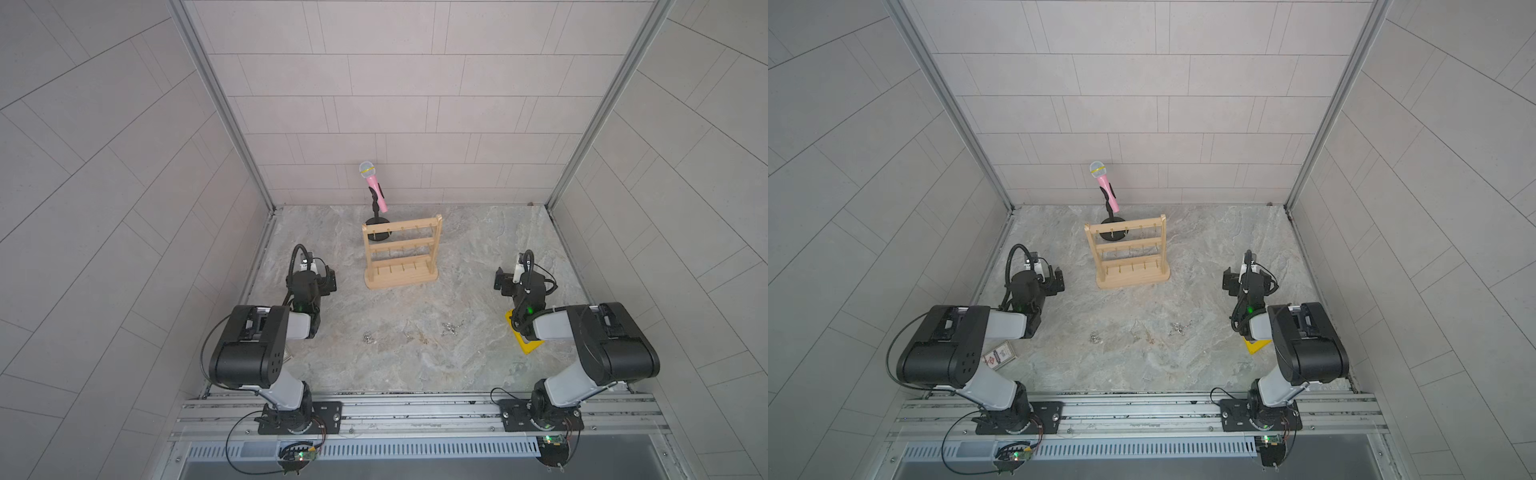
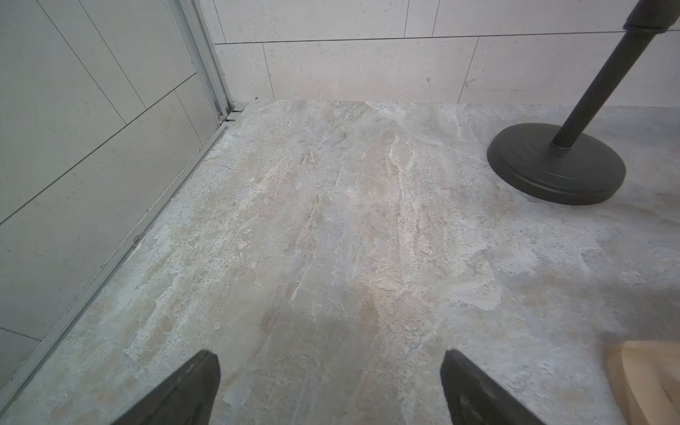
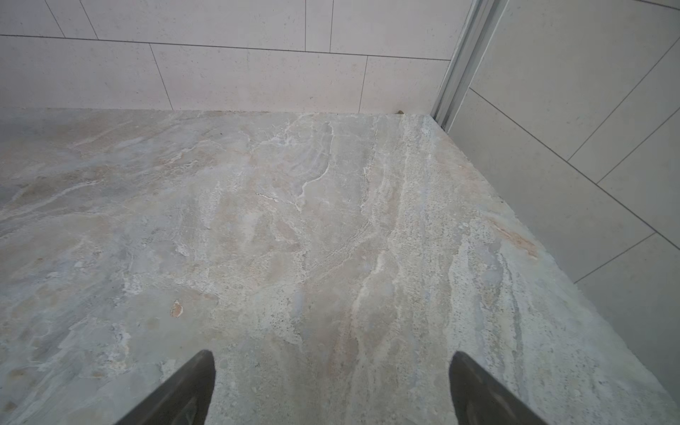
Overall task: Hang the necklace on the jewelry display stand
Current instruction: Pick up the necklace from the center of the board.
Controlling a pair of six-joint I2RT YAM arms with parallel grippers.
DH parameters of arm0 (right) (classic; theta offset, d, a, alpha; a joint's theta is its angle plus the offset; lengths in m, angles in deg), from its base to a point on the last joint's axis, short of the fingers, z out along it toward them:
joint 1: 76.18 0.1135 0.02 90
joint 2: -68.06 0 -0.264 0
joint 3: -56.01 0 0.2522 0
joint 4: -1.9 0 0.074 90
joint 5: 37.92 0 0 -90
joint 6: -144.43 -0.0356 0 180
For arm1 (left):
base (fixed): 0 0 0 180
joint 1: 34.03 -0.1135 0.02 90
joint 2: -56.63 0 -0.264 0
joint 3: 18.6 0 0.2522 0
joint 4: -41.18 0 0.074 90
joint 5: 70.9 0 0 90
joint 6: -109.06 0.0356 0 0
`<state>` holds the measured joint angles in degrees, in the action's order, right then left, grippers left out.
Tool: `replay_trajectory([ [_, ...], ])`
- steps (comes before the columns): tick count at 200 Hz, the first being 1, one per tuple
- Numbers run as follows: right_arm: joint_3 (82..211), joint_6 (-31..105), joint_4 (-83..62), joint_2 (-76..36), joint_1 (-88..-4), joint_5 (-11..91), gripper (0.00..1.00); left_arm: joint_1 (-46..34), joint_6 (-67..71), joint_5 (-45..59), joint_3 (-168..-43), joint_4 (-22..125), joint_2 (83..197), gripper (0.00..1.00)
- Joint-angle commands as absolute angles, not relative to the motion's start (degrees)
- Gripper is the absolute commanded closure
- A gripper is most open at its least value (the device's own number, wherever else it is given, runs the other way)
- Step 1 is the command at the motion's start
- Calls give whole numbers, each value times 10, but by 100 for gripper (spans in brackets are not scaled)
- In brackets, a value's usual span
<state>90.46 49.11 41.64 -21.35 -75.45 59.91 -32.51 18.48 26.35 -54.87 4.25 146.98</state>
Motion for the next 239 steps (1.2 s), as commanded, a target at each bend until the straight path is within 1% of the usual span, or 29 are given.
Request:
replay_trajectory([
  [1,912,497,418,-218,-755,597,0,-323,190,267,-555,35,1471,0],
  [82,911,497,420,-219,-755,597,0,-323,190,265,-555,34,1471,0],
  [121,912,496,417,-217,-756,592,0,-327,175,267,-561,57,1464,0],
  [131,914,498,416,-211,-757,583,0,-326,177,272,-564,54,1460,3],
  [140,928,503,358,-178,-757,573,0,-325,175,281,-597,141,1433,3],
  [146,939,506,315,-150,-755,576,0,-324,176,292,-633,216,1417,0],
  [160,968,500,221,-103,-754,578,0,-317,166,307,-718,384,1394,0],
  [169,989,475,163,-84,-749,583,0,-311,135,323,-761,465,1391,0],
  [178,1008,454,103,-66,-746,559,0,-306,86,343,-799,544,1392,0],
  [189,1026,441,54,-49,-728,553,1,-301,19,328,-837,650,1390,0],
  [201,1045,445,1,-33,-700,568,2,-280,-47,317,-846,726,1380,0],
  [213,1061,444,-45,-19,-673,586,2,-244,-107,337,-834,787,1356,0],
  [239,1093,415,-117,0,-641,578,9,-140,-217,364,-763,860,1276,5],
])
